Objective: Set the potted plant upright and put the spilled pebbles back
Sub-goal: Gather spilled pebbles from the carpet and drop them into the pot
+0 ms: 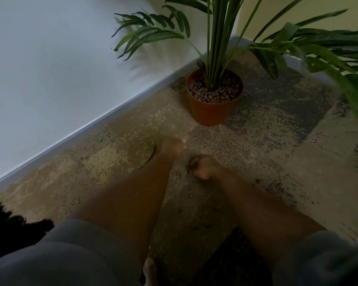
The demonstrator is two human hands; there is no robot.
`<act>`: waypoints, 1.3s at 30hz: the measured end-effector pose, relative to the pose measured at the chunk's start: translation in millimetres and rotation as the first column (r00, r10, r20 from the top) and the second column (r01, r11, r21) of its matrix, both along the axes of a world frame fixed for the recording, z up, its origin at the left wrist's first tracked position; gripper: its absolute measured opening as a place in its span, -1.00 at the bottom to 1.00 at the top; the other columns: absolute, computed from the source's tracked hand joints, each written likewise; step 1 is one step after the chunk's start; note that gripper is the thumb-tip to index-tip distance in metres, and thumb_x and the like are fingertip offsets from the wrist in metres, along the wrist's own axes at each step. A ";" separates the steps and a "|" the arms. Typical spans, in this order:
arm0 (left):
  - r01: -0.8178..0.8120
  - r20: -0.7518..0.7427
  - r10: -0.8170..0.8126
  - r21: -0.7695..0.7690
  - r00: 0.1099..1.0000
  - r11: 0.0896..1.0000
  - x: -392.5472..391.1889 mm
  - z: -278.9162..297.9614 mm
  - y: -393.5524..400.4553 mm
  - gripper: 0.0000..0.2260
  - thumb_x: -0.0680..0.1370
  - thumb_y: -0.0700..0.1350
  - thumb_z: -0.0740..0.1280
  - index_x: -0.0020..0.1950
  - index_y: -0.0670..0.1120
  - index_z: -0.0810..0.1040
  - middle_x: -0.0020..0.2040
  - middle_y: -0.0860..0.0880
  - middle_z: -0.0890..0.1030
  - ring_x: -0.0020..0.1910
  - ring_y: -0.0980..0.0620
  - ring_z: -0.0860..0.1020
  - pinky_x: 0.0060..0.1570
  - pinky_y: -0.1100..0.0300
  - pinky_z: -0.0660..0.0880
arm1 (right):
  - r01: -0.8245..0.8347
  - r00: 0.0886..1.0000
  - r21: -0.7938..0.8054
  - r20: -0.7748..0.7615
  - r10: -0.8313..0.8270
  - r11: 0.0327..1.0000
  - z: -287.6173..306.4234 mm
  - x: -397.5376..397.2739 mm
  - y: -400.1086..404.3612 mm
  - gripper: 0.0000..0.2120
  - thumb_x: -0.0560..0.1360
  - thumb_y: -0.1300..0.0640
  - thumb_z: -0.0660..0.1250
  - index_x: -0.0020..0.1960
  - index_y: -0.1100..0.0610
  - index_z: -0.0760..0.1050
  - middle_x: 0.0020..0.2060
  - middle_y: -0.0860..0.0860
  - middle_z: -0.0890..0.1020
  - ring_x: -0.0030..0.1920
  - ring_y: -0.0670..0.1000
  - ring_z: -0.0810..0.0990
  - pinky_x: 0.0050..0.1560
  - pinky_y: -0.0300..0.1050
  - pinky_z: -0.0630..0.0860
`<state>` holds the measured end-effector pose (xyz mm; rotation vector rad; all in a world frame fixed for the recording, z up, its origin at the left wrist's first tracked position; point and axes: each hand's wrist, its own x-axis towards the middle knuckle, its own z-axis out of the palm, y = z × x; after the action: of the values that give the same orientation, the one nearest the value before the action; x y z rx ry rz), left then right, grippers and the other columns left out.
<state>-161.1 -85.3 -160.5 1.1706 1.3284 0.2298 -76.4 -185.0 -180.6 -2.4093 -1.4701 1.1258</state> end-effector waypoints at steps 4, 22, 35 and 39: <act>0.411 -0.321 -0.340 0.185 0.884 0.893 -14.3 -20.3 -9.5 -0.75 0.59 -0.17 0.25 0.19 -0.23 0.58 0.18 -0.18 0.60 0.18 -0.11 0.56 0.20 0.07 0.49 | -0.026 0.999 0.101 -0.028 0.029 0.995 -15.4 -9.0 -6.5 -0.66 0.44 0.17 0.45 0.21 0.15 0.56 0.24 0.04 0.47 0.19 0.04 0.53 0.18 -0.17 0.45; 0.926 -0.657 -0.723 -0.100 0.213 0.364 -49.0 -25.1 -40.8 -0.74 0.51 -0.08 0.36 0.16 -0.11 0.65 0.14 -0.10 0.65 0.02 0.00 0.58 0.05 0.16 0.47 | -0.078 0.969 0.002 -0.235 0.077 0.997 -4.1 -20.3 -21.2 -0.80 0.45 0.39 0.36 0.02 0.21 0.66 0.02 0.14 0.69 0.00 0.15 0.68 -0.11 -0.22 0.59; 0.871 -0.490 -0.802 -0.156 0.341 0.465 -73.6 -32.5 -61.8 -0.73 0.39 -0.17 0.54 0.06 -0.17 0.68 -0.28 -0.03 0.65 -0.37 0.11 0.59 -0.23 0.25 0.59 | -0.119 0.983 -0.008 -0.143 0.117 0.993 -6.6 -30.2 -23.2 -0.84 0.45 0.37 0.37 -0.02 0.20 0.62 -0.04 0.21 0.69 -0.10 0.13 0.69 -0.04 -0.05 0.61; 0.890 -0.490 -0.822 -0.176 0.290 0.420 -70.9 -29.1 -65.5 -0.72 0.41 -0.22 0.51 0.11 -0.17 0.67 0.00 -0.15 0.70 -0.29 0.05 0.63 -0.07 0.19 0.59 | -0.104 0.964 -0.126 -0.259 0.069 0.987 -4.0 -30.0 -26.1 -0.80 0.47 0.42 0.33 0.04 0.24 0.61 0.04 0.23 0.64 -0.04 0.17 0.68 0.00 0.01 0.65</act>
<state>-232.0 -150.8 -189.5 2.0156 0.8948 -0.9013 -106.4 -211.1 -184.6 -2.1973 -1.4693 1.5388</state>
